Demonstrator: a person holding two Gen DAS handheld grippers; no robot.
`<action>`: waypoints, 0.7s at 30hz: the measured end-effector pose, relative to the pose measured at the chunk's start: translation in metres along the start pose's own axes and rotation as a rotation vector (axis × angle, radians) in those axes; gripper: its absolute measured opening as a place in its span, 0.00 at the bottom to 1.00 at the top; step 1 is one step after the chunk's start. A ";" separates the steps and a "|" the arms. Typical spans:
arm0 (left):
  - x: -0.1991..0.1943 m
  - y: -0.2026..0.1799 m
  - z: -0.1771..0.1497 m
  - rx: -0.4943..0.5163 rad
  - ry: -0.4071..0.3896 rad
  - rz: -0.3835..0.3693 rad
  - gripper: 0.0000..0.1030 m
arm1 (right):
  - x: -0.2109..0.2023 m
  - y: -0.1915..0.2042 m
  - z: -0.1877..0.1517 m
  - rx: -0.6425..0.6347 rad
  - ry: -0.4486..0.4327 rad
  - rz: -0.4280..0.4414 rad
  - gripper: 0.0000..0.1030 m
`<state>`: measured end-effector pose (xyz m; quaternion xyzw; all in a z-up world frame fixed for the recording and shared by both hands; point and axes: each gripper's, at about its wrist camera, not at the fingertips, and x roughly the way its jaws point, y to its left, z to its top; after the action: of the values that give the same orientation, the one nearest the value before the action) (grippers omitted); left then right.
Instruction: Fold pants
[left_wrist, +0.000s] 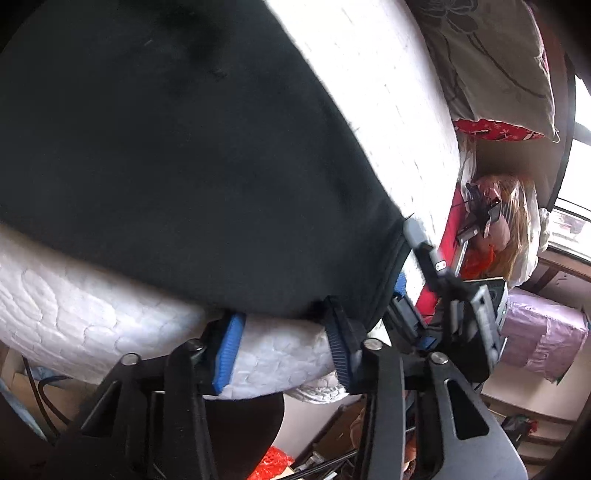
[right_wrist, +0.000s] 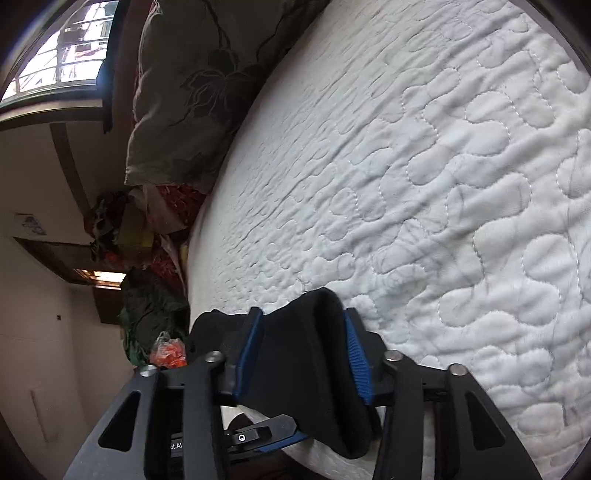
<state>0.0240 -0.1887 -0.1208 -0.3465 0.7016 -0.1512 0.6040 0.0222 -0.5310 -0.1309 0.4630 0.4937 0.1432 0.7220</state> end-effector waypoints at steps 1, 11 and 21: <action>0.002 -0.002 0.001 0.005 0.000 0.000 0.30 | 0.001 0.000 0.001 -0.006 0.006 -0.009 0.31; 0.008 0.001 0.007 0.004 0.043 -0.026 0.06 | 0.000 -0.009 -0.007 -0.016 0.003 -0.025 0.15; -0.016 0.000 0.001 0.007 0.056 -0.115 0.05 | -0.017 0.046 -0.021 -0.139 -0.056 -0.149 0.10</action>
<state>0.0256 -0.1777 -0.1087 -0.3796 0.6967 -0.1980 0.5756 0.0080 -0.5065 -0.0855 0.3777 0.4955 0.1099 0.7744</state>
